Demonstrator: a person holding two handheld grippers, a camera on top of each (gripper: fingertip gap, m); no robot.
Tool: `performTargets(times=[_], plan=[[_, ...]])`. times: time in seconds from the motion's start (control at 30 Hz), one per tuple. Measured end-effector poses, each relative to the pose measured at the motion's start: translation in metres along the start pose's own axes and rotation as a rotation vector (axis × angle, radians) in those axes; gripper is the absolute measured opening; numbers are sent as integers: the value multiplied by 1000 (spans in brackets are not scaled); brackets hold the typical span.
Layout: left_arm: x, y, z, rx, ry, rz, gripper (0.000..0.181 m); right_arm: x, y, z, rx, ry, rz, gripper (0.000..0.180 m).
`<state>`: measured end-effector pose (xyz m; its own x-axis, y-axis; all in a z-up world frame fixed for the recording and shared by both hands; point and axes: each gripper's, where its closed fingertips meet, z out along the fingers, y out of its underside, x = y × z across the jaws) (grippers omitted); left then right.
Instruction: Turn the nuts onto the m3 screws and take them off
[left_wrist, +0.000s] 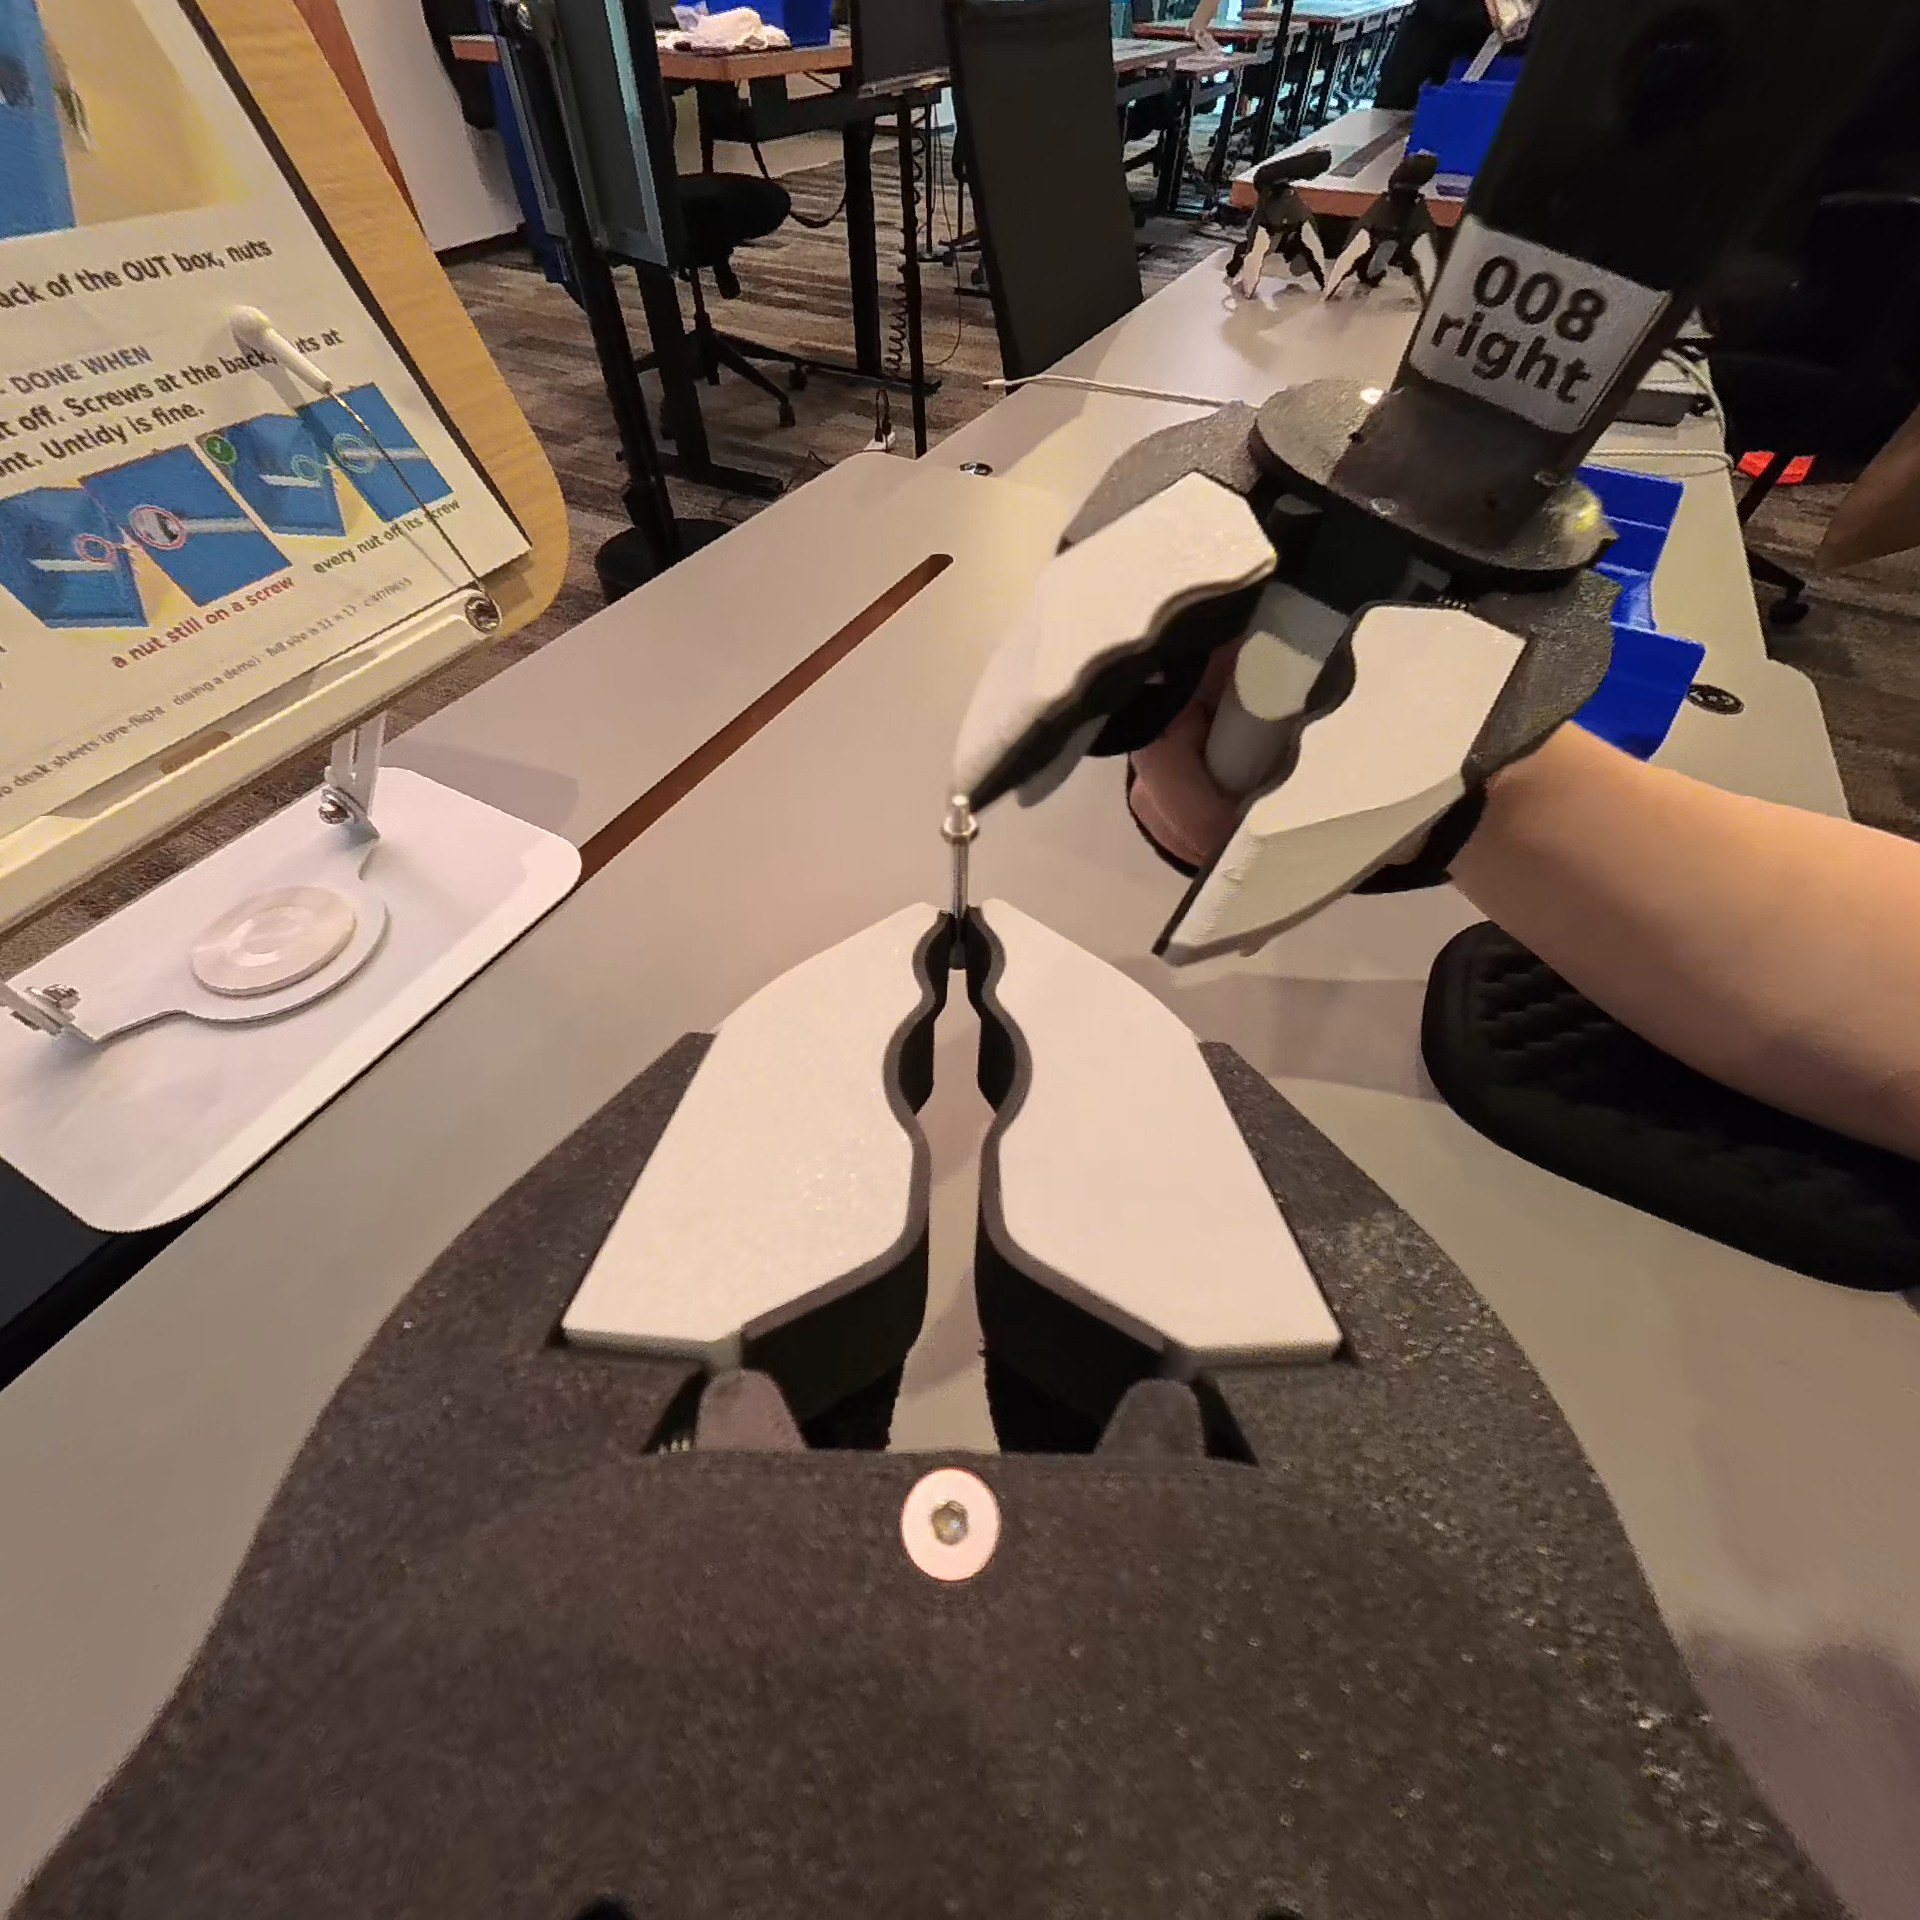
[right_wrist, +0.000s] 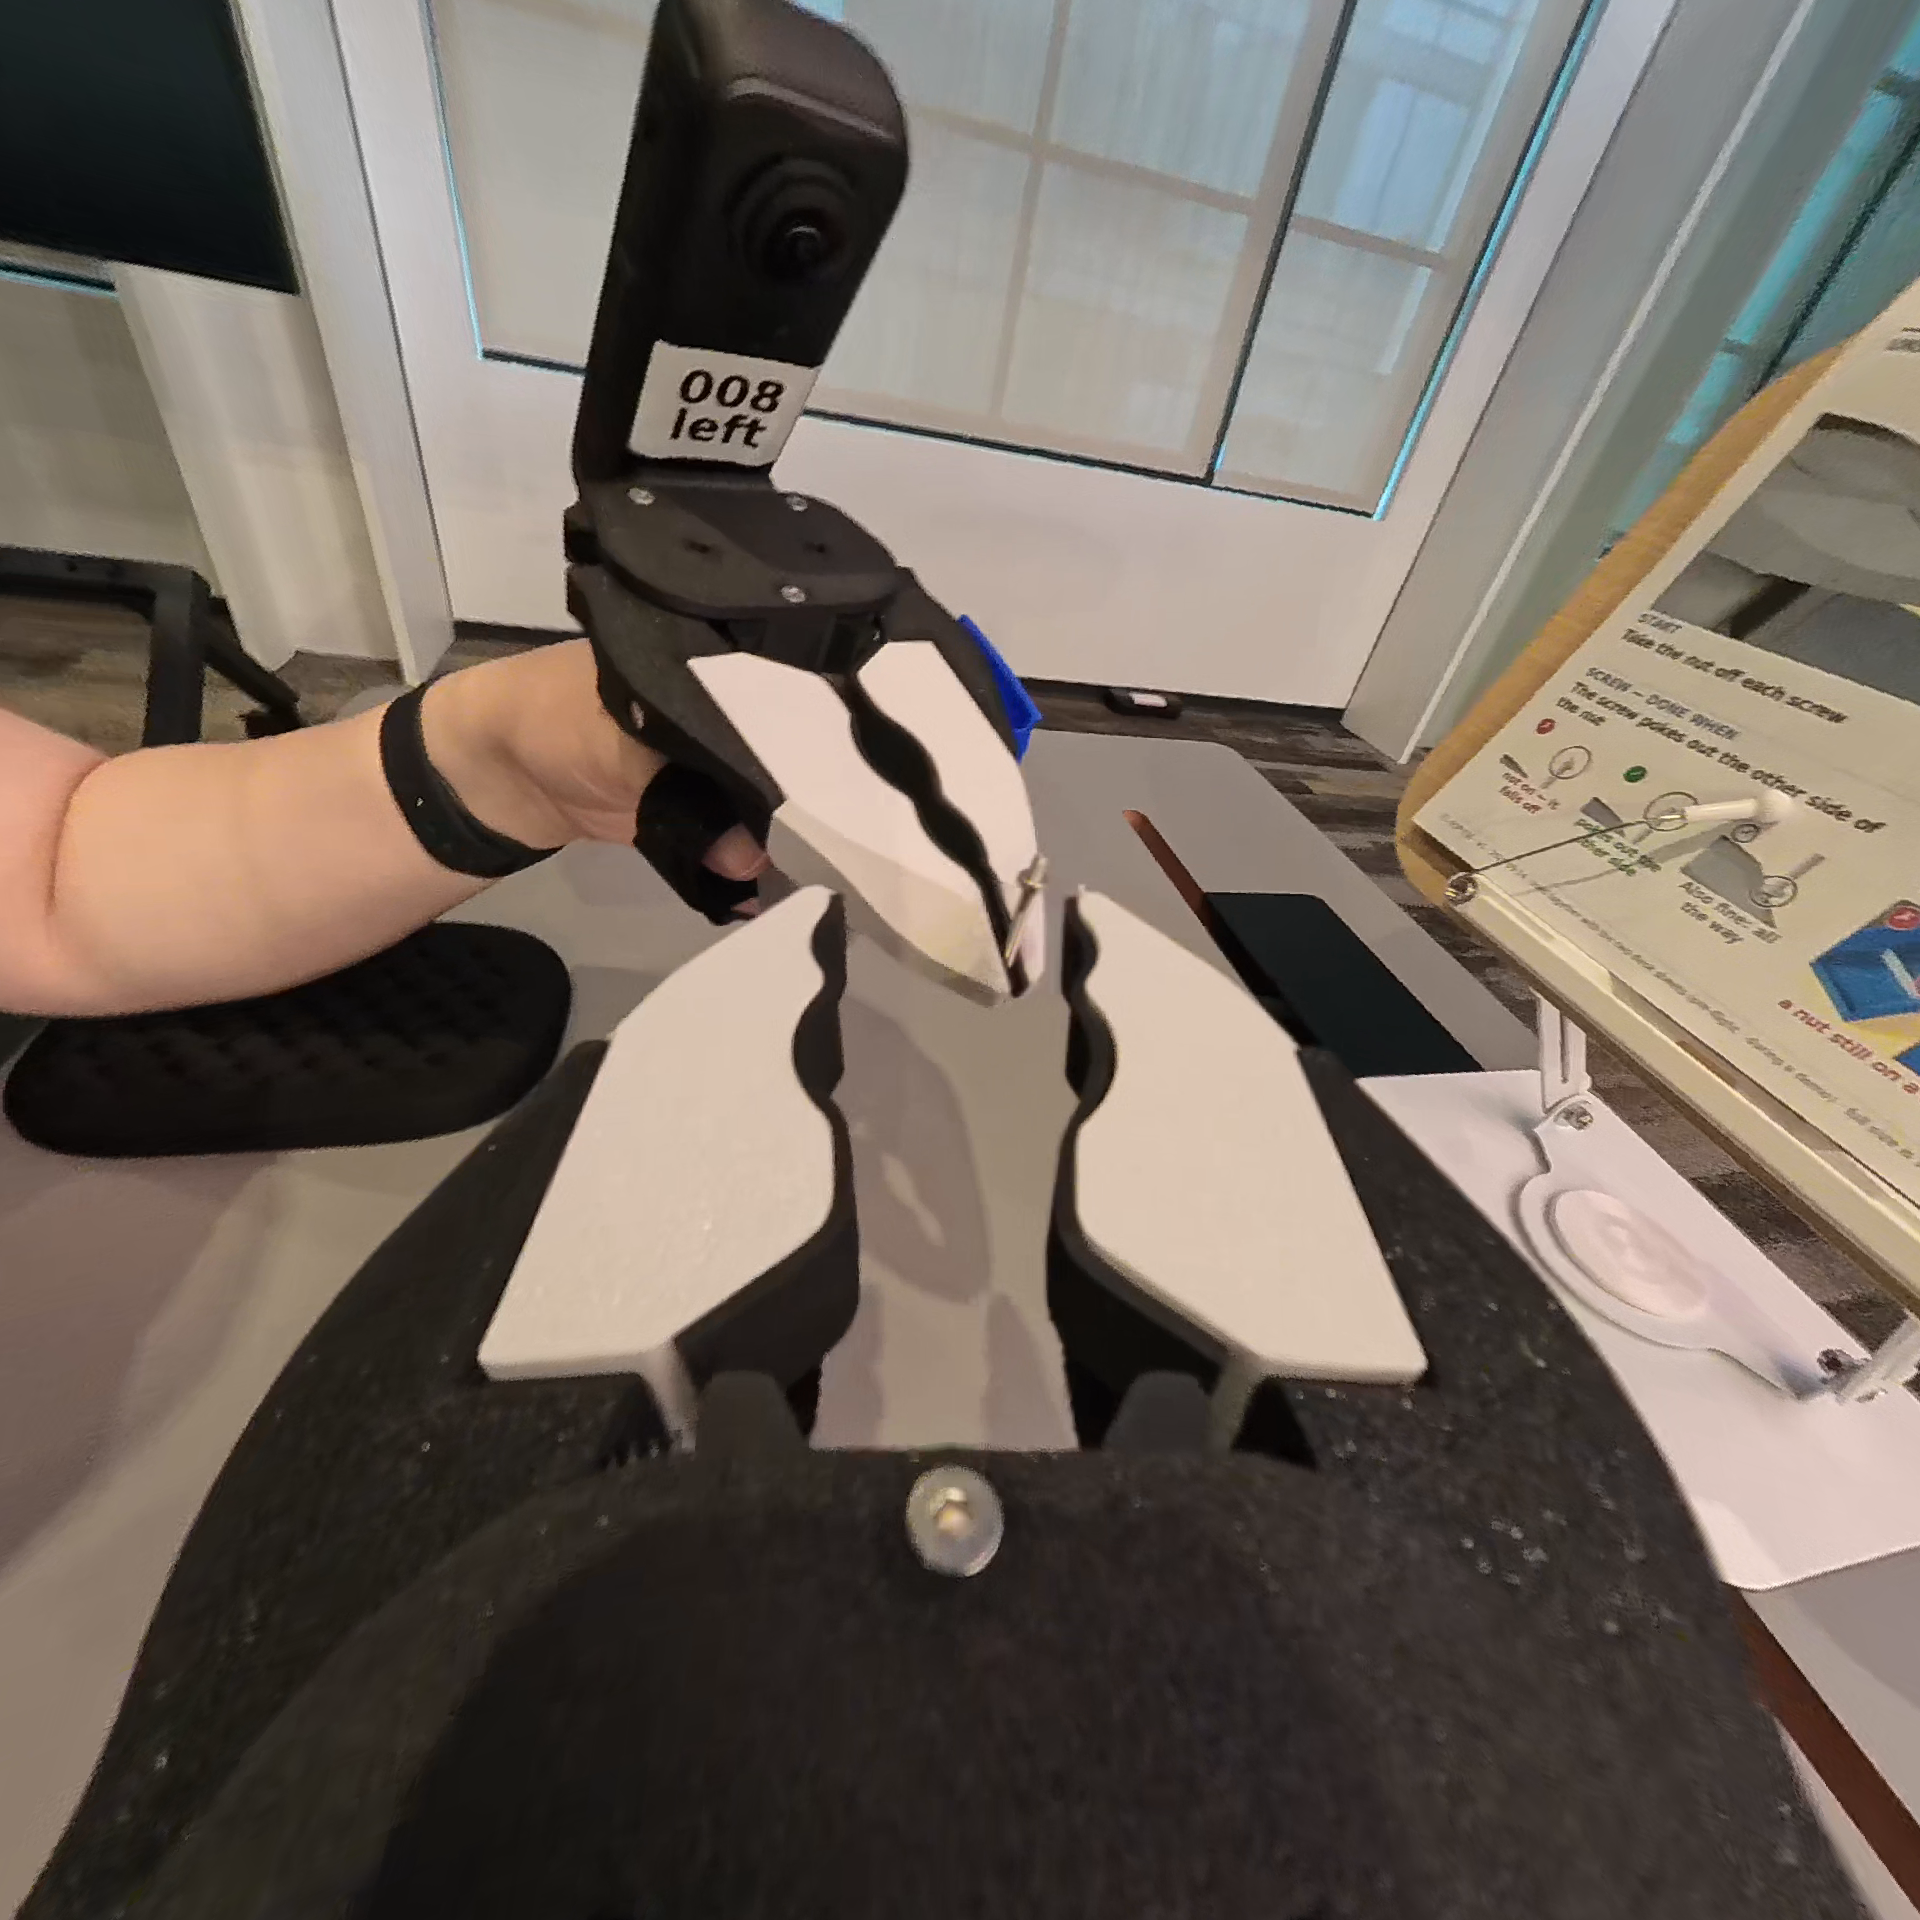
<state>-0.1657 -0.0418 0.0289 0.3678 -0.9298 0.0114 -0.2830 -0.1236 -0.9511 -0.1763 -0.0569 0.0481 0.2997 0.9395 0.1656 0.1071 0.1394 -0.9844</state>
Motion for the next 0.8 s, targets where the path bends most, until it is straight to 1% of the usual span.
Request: performTargets(times=[0.07,0.2,0.23,0.27,0.3,0.33,0.4,0.47,0.57,0.63,0.8], plan=[[2,0,1,-4,5,6,2,0,-1,3,9,10,-4,48],[1,2,2,-11,-4,14,2,-8,3,7,-29,-8,-46,48],[0,2,1,-11,-8,12,2,-7,4,5,-37,-5,-52,45],[-1,1,0,-7,-12,8,2,-7,5,3,-44,-18,-48,35],[-2,1,-1,-2,-9,1,2,-7,4,1,-35,-28,-31,32],[-1,0,-1,0,-1,-5,2,-4,1,0,-12,-15,-11,34],[1,0,0,0,7,-5,2,-2,-3,1,22,-3,6,42],[2,1,1,-7,6,4,2,-4,-2,4,9,-4,-9,47],[1,2,2,-12,0,8,2,-7,1,5,-21,-14,-31,46],[0,1,1,-6,-3,2,2,-6,1,1,-18,-18,-18,38],[2,1,2,-6,7,3,2,-4,-3,4,18,-1,-5,47]])
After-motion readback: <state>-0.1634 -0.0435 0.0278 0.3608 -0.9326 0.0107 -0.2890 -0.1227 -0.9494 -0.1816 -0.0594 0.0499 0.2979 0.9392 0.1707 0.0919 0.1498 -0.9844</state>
